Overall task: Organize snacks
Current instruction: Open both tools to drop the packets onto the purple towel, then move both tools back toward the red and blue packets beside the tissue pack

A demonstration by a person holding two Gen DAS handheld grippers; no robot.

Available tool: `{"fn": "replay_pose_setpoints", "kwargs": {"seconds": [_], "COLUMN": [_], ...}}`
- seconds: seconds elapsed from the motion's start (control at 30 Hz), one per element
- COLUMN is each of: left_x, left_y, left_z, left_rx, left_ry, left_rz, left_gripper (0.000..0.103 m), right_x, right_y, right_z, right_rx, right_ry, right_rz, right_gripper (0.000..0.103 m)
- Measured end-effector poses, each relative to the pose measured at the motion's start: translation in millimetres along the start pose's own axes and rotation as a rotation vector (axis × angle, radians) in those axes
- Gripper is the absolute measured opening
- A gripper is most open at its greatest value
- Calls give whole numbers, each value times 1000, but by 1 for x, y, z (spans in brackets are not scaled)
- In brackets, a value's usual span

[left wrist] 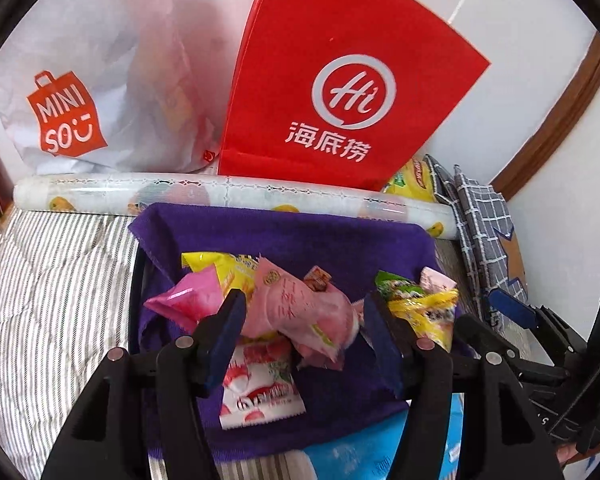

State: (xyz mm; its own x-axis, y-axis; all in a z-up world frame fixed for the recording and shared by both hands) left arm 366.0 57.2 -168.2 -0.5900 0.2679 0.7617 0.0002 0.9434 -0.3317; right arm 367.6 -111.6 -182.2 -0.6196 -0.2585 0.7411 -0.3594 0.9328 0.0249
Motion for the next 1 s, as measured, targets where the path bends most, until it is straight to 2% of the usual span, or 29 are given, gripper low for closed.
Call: {"fn": "replay_pose_setpoints", "kwargs": {"seconds": [0.27, 0.47, 0.57, 0.73, 0.8, 0.83, 1.0], "left_x": [46, 78, 90, 107, 115, 118, 130], "left_y": [-17, -24, -24, -21, -19, -19, -15], "left_z": [20, 51, 67, 89, 98, 102, 125], "left_rx": [-28, -48, -49, -45, -45, -45, -53], "left_ry": [-29, -30, -32, -32, -34, -35, -32], "left_rz": [-3, -7, -15, -25, -34, -37, -51], "left_gripper": [61, 63, 63, 63, 63, 63, 63], "right_x": [52, 90, 101, 113, 116, 116, 113], "right_y": [-1, 5, 11, 27, 33, 36, 49], "right_z": [10, 29, 42, 71, 83, 92, 123], "right_rx": [-22, -38, -36, -24, -16, -12, -31], "right_ry": [-53, -95, -85, -59, -49, -38, 7], "right_rz": [39, 37, 38, 32, 34, 38, 16], "right_gripper": [70, 70, 62, 61, 51, 49, 48]}}
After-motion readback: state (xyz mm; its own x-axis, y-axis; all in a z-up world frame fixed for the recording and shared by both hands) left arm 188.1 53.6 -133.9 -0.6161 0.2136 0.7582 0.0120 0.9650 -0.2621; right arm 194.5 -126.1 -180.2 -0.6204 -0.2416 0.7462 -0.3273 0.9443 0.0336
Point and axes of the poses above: each gripper's, at about its wrist camera, not at the fingertips, and x roughly against the way its jaws point, y to its left, z to its underside, the point moved 8 cm from there along -x, roughly the way its jaws point, and after that the axes turned 2 degrees about x, right-handed, at the moved point
